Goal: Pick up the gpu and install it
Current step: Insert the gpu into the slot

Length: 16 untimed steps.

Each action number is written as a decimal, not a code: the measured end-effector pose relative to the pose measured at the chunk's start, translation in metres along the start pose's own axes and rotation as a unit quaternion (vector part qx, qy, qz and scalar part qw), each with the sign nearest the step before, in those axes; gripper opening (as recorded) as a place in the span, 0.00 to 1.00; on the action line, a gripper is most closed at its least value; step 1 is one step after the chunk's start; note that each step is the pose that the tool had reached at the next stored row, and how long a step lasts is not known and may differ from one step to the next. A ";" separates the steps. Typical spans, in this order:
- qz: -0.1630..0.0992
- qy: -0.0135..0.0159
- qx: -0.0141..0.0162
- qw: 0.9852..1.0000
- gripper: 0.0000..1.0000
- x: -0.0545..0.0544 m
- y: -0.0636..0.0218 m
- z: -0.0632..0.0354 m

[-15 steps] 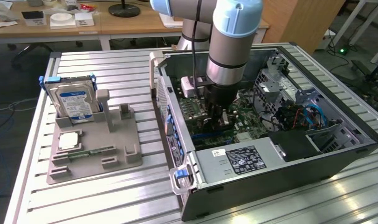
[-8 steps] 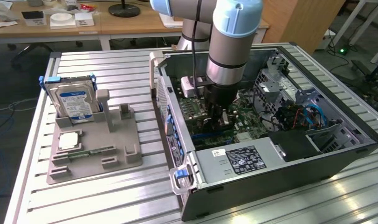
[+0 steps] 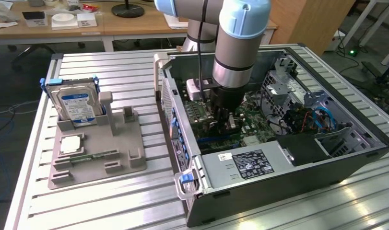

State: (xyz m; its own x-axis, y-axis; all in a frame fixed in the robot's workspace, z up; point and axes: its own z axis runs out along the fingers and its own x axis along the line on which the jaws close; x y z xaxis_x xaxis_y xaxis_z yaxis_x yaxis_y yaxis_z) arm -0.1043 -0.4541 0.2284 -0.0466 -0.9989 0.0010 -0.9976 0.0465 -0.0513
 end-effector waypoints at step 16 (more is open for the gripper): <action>0.000 0.000 0.000 1.000 0.28 0.000 0.0003 0.0027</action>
State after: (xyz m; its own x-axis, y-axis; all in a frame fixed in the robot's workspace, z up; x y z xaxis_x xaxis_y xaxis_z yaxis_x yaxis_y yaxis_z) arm -0.1044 -0.4540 0.2257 -0.0468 -0.9989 0.0009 -0.9976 0.0467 -0.0513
